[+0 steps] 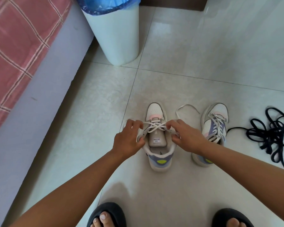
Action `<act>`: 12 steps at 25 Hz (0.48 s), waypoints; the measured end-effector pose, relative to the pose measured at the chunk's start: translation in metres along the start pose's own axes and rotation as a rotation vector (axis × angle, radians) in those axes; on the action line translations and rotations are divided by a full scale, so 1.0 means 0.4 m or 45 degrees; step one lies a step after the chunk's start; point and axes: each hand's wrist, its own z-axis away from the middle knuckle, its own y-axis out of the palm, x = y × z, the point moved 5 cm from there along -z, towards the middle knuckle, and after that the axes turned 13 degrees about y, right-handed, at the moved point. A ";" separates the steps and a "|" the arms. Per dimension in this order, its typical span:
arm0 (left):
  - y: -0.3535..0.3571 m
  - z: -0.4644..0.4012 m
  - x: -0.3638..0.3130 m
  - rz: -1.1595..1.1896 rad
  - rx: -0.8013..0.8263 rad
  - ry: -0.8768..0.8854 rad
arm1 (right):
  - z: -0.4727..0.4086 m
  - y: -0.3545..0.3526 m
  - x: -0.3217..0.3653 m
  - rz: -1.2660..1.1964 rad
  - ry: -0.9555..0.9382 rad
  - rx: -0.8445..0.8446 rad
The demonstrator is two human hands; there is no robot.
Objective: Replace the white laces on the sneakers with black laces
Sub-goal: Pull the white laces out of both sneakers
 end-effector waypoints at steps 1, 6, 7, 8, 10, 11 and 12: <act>0.008 -0.003 -0.005 -0.046 0.026 0.075 | 0.002 0.002 0.006 0.093 -0.036 -0.052; 0.027 -0.033 -0.032 -0.349 0.135 0.197 | 0.007 0.005 0.024 0.391 -0.204 -0.322; 0.031 -0.036 -0.036 -0.395 0.152 0.185 | 0.003 0.009 0.029 0.457 -0.208 -0.378; 0.038 -0.040 -0.044 -0.445 0.171 0.179 | 0.000 0.012 0.036 0.527 -0.198 -0.406; 0.058 -0.051 -0.075 -0.560 0.236 0.191 | -0.008 0.024 0.053 0.591 -0.181 -0.405; 0.069 -0.059 -0.090 -0.598 0.291 0.195 | -0.012 0.027 0.058 0.551 -0.142 -0.342; 0.078 -0.066 -0.102 -0.608 0.348 0.190 | -0.020 0.031 0.051 0.474 -0.085 -0.294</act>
